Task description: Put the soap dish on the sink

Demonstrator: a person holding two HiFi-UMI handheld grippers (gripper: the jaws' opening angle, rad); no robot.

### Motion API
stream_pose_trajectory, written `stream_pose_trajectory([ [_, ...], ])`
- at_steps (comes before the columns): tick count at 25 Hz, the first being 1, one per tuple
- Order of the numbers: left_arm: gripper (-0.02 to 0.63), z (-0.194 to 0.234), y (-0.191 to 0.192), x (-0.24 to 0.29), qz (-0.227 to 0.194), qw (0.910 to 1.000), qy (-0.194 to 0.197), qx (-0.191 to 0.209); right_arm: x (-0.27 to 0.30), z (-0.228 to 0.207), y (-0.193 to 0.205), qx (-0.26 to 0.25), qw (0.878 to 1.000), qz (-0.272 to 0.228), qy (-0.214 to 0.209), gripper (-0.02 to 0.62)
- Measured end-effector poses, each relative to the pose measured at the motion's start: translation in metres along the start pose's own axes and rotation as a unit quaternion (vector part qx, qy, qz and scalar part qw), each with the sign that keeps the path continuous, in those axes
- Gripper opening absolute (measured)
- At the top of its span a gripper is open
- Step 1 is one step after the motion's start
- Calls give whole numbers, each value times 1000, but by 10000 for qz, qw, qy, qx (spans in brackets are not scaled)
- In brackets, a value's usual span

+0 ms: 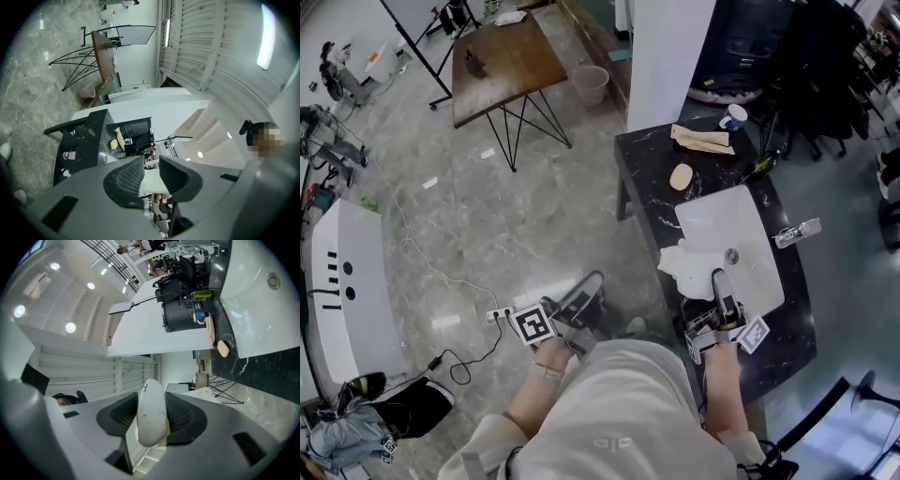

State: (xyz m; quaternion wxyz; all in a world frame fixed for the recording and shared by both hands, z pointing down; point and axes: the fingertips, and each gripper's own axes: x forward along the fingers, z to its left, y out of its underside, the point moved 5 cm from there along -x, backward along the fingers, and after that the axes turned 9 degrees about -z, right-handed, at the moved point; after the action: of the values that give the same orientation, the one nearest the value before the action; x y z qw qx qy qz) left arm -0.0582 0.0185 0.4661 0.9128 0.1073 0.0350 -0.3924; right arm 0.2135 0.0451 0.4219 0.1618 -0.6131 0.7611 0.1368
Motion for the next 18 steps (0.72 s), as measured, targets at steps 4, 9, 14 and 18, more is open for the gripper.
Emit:
stream_pose_trajectory([
  [4, 101, 5, -20, 24, 350, 9994, 79, -14, 25, -13, 6, -69, 9998, -162, -36, 195],
  [9, 101, 14, -39, 49, 636, 9979, 116, 32, 51, -28, 9, -145, 9996, -255, 2, 195],
  [14, 112, 7, -56, 78, 1049, 9894, 246, 978, 74, -39, 2, -606, 9979, -113, 198, 195],
  [18, 224, 18, -55, 100, 1343, 9830, 388, 1189, 96, -47, -5, -1335, 9900, 107, 455, 195],
])
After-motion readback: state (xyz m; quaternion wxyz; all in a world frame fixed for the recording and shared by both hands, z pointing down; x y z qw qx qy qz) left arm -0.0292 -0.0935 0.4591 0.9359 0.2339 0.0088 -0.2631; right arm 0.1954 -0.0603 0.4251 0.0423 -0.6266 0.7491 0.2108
